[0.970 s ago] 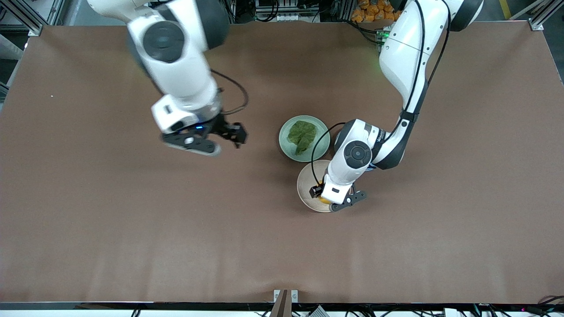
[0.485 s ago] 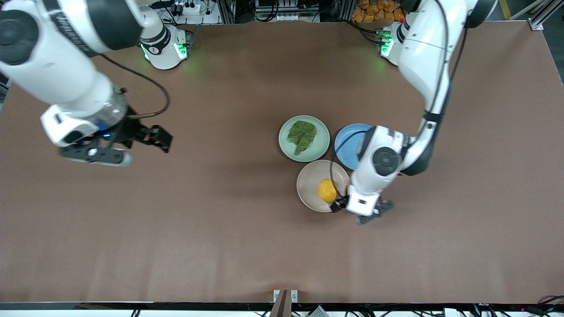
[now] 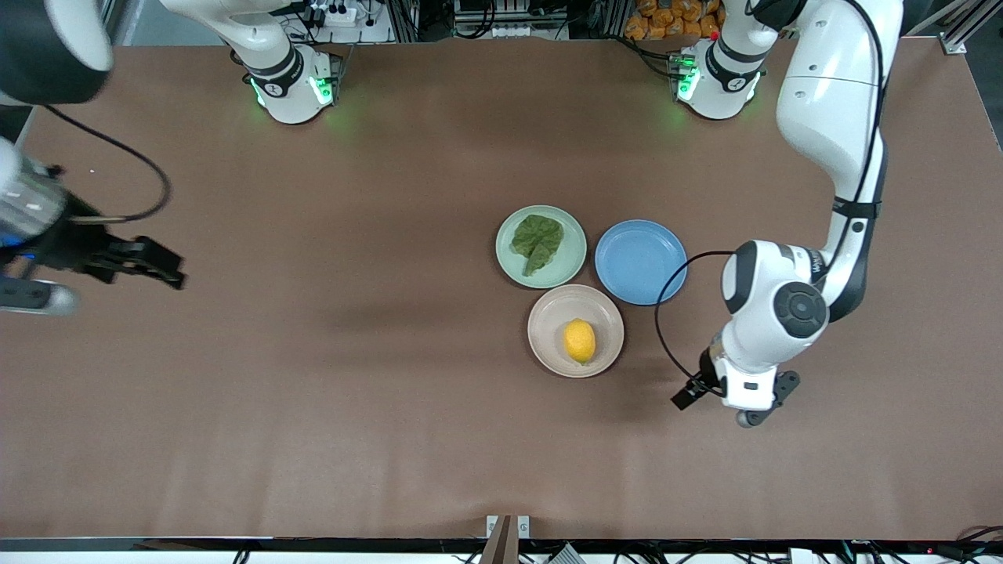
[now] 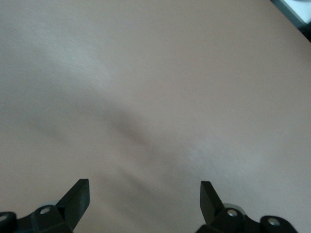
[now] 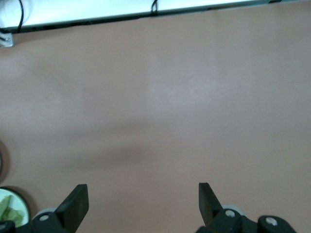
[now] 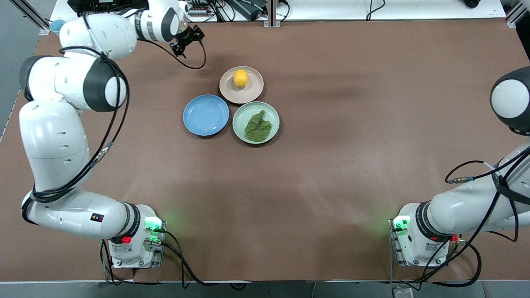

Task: Place lemon and lettuce in plates

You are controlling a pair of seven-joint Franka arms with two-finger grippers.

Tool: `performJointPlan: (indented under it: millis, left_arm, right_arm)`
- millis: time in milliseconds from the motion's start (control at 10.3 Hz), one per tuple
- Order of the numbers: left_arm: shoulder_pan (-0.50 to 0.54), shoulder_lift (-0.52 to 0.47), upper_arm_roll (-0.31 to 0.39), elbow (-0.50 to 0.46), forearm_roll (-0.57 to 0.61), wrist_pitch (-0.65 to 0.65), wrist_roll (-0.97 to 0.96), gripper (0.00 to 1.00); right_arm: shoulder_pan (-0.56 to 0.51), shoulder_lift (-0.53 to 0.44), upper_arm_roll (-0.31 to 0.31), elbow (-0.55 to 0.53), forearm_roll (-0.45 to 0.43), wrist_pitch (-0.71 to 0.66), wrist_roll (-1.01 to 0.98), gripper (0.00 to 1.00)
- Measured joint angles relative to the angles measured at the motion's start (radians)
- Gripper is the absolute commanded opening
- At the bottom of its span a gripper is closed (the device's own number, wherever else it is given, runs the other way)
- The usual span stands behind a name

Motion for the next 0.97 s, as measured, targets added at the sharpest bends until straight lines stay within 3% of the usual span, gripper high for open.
performJointPlan:
  millis: [388, 970]
  left_arm:
    - [0.053, -0.106, -0.002, -0.135, 0.0, 0.0, 0.0, 1.0]
    - [0.15, -0.412, -0.004, -0.506, 0.0, 0.051, 0.067, 1.0]
  right_arm:
    - [-0.071, -0.062, 0.001, 0.0, 0.0, -0.055, -0.064, 1.0]
    - [-0.112, -0.183, 0.001, -0.112, 0.0, -0.062, -0.079, 1.0]
